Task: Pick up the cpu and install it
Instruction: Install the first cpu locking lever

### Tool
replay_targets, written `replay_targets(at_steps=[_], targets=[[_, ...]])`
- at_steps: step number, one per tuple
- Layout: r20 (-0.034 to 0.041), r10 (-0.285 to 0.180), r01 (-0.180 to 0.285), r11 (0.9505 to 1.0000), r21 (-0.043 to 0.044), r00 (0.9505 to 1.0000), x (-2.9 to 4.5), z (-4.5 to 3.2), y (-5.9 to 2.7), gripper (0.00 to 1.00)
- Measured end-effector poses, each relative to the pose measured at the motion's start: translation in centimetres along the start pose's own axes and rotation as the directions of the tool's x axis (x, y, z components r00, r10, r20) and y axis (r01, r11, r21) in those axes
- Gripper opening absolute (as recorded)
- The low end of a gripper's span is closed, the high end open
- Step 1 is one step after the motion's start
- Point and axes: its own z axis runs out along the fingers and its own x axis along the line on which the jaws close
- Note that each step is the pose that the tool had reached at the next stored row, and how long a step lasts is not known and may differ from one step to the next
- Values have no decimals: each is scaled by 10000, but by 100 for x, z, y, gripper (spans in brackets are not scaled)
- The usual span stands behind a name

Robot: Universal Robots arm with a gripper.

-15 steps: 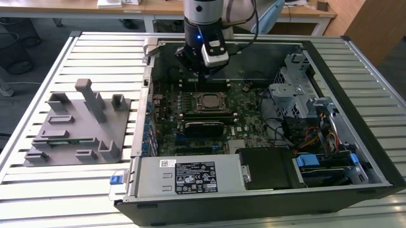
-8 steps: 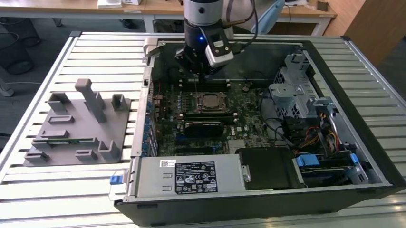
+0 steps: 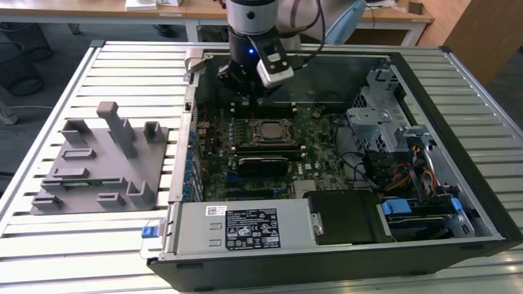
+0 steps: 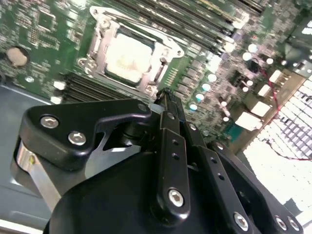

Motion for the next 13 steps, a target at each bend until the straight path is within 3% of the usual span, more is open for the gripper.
replay_targets(at_steps=[6,9,13], targets=[[-2,-108,108,9999,-3,9999,157,12,3,11],[-6,-503,503,9987,-16,9987,160,18,7,11],[-11,-1222,1222,9925,-41,9925,160,29,7,11]])
